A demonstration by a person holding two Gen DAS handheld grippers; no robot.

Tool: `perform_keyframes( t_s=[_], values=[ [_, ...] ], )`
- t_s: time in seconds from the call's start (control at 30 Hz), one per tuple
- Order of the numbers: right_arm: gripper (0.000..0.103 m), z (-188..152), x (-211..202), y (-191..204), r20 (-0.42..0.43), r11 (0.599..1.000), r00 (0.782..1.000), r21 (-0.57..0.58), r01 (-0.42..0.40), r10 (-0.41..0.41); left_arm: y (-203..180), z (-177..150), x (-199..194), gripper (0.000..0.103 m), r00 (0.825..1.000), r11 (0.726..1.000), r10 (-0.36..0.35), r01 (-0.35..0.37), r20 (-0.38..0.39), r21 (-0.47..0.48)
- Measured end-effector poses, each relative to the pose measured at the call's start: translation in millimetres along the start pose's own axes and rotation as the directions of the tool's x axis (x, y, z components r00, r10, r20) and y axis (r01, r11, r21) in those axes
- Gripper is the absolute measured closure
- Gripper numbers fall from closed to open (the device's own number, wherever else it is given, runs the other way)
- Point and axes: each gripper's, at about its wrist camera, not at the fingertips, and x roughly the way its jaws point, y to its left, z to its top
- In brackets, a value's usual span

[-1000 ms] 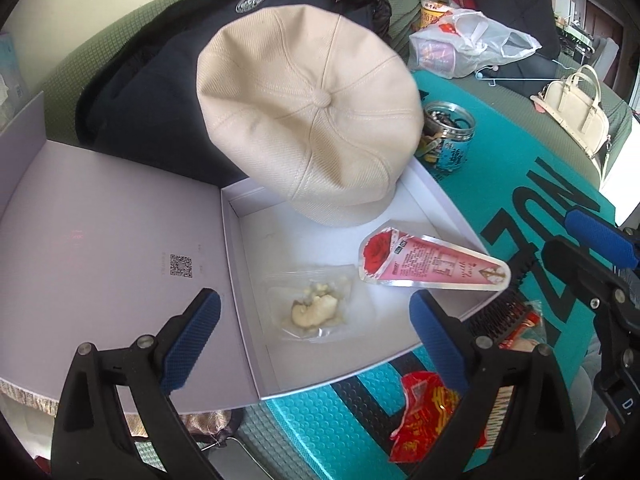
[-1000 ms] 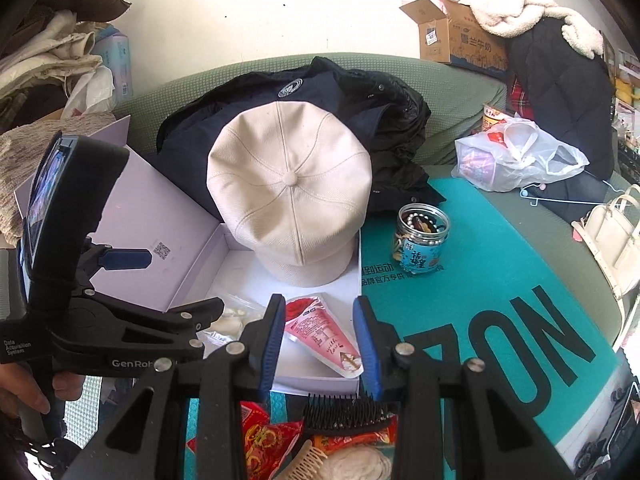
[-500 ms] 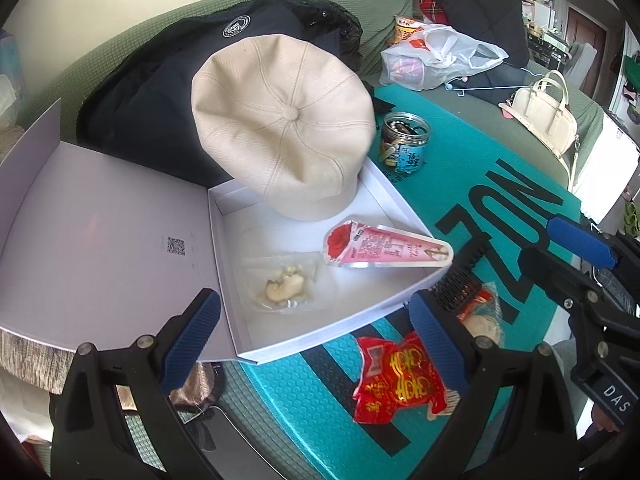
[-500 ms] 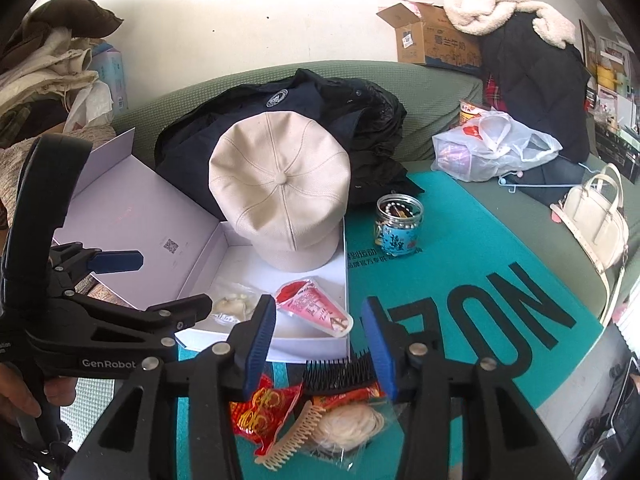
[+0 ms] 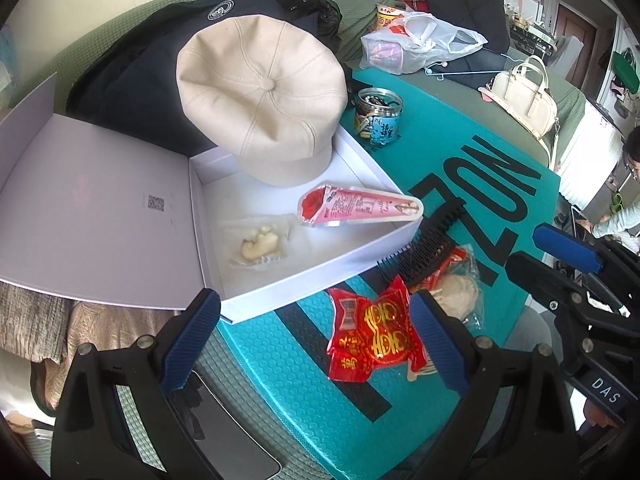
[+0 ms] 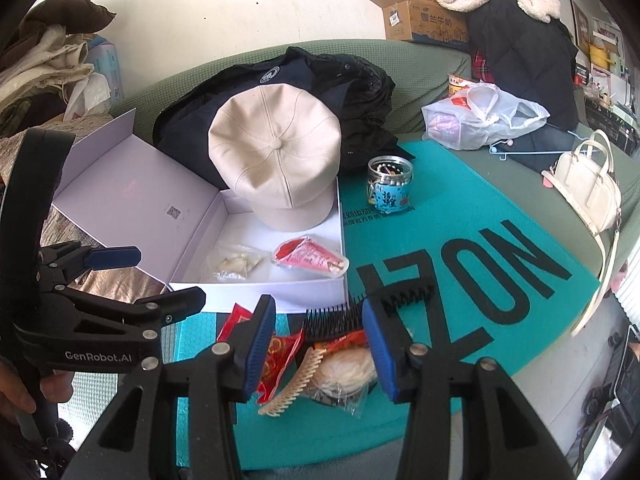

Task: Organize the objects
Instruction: 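Move the left tool to the red snack packet and grasp it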

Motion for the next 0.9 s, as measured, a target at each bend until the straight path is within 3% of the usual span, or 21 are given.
perform_keyframes(
  t_s=[0.57, 0.9],
  values=[
    [0.057, -42.7, 17.9, -8.8, -0.098, 0.998, 0.995, 0.064, 0.010, -0.004, -13.3, -31.8, 32.8, 0.008, 0.992, 0.994, -0.105, 0.107, -0.073, 0.029],
    [0.057, -61.8, 37.5, -20.9, -0.169, 0.993, 0.986, 0.113, 0.020, -0.001, -18.1, -42.9, 72.1, 0.008, 0.969, 0.979, -0.203, 0.205, -0.141, 0.000]
  ],
)
